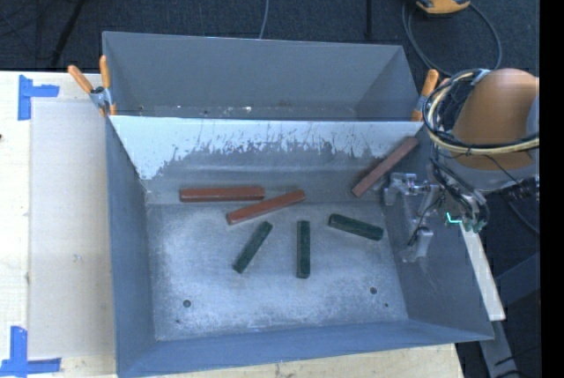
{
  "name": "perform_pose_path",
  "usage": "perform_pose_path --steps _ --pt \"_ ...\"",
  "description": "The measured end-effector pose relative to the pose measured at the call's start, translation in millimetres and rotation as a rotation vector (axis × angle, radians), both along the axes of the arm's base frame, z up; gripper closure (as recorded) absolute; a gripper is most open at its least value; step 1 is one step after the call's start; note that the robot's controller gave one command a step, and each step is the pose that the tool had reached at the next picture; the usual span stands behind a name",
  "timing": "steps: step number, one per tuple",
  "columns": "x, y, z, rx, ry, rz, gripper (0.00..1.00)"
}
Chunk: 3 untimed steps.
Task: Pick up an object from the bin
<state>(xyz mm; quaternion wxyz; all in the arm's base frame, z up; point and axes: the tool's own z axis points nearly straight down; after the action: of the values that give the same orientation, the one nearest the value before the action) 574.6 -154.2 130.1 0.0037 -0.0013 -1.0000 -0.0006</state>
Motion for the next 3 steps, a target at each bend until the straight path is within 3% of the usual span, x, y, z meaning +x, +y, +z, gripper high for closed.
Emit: perform_pose_path --steps 1,2,3 --pt "2.1 0 4 -0.002 -0.007 0.003 0.0" --pt "-5.4 10 -34 -0.003 -0.014 -0.122 0.0" --pt "-8.1 14 -45 0.0 -0.003 -0.163 0.0"
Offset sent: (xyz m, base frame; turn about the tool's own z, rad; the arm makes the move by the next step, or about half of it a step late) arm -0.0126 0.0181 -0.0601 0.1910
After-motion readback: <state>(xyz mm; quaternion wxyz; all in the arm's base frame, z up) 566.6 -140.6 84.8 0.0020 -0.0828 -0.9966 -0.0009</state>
